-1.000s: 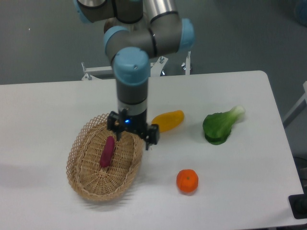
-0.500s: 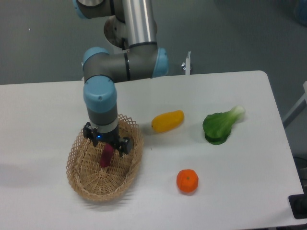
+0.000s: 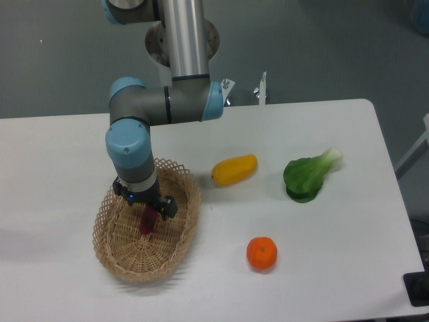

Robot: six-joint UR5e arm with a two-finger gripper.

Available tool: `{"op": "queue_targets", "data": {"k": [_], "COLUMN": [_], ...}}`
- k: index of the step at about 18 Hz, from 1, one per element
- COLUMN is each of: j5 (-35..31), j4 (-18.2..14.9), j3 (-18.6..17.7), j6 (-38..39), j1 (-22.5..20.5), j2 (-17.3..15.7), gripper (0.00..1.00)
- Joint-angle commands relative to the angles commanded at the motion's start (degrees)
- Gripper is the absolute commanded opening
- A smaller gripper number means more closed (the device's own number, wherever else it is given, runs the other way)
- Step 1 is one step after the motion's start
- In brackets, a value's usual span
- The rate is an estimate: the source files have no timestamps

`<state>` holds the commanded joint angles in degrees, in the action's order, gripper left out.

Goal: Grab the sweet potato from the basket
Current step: 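Lower the gripper onto the sweet potato and close on it, then lift the held sweet potato up out of the basket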

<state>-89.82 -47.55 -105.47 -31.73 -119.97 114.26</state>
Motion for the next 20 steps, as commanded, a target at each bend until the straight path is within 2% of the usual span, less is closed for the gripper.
{"op": "queue_targets", "data": {"k": [2, 3, 5, 7, 14, 20], "j5": [-0.96, -2.01, -2.2, -2.2, -2.28, -2.29], "j4": [0.09, 0.09, 0.52, 0.88, 0.88, 0.79], "j3": [0.09, 0.26, 0.26, 0.18, 0.26, 1.31], "j6": [-0.09, -0.26, -0.35, -0.35, -0.7, -0.97], "j1": [0.0, 0.09, 0.09, 0.09, 0.09, 0.0], "j2": [0.35, 0.44, 0.53, 0.62, 0.44, -0.44], "gripper": [1.0, 0.97, 0.77, 0.6, 0.31, 0.25]}}
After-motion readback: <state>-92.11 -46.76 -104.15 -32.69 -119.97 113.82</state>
